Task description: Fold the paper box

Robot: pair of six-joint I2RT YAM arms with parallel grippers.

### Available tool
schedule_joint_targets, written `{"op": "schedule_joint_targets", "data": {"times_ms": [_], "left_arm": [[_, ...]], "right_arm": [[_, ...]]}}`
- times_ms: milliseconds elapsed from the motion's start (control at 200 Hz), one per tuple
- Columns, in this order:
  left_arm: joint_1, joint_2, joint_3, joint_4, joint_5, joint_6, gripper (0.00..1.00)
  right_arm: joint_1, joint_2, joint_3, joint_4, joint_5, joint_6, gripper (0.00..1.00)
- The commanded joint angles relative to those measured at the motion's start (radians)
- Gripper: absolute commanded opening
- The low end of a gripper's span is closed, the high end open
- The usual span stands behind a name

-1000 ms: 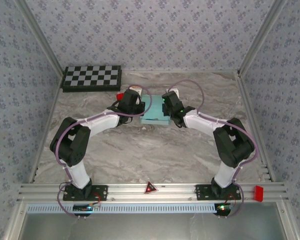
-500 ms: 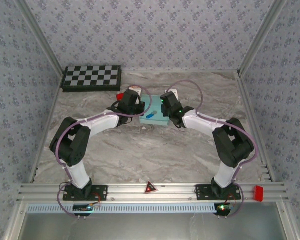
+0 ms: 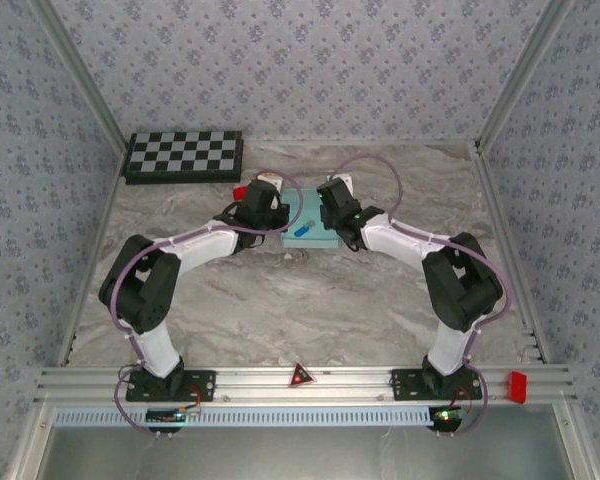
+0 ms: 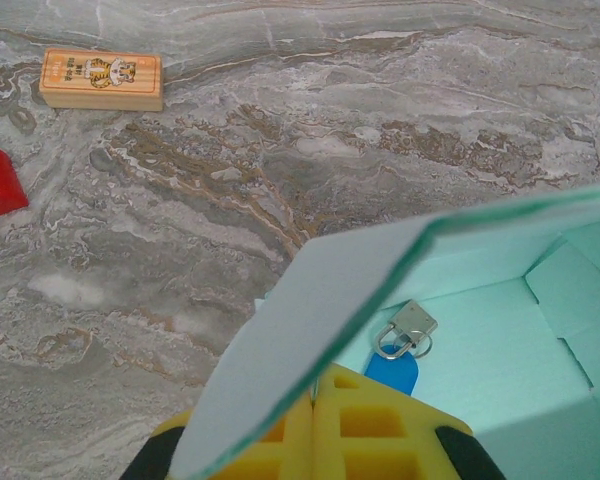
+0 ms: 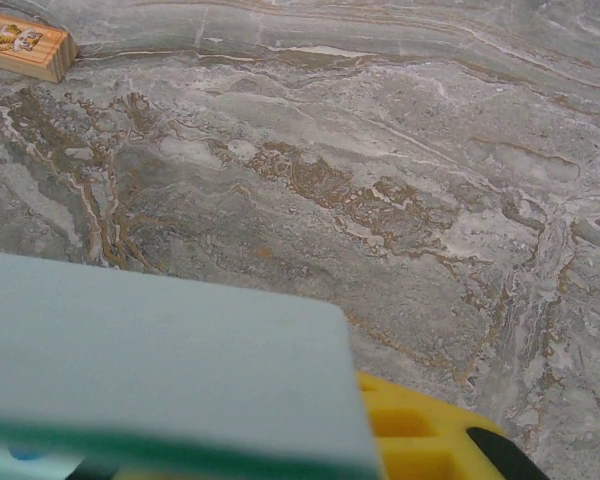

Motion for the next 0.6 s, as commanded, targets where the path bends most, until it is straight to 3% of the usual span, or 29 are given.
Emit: {"op": "schedule_joint_targets", "data": {"times_ms": [0,600], "left_arm": [[-0.008,-0.027,-0.007,-0.003,0.047,-0.02,0.03],[-0.01,-0.02,-0.012,0.006,0.049,-0.03,0.03]], "right_arm": [[0.009,0.008,0.026,-0.007,0.004,0.011,0.19],[0.006,0.036,0.053,-0.009,-0.009,0.046,0.22]]}}
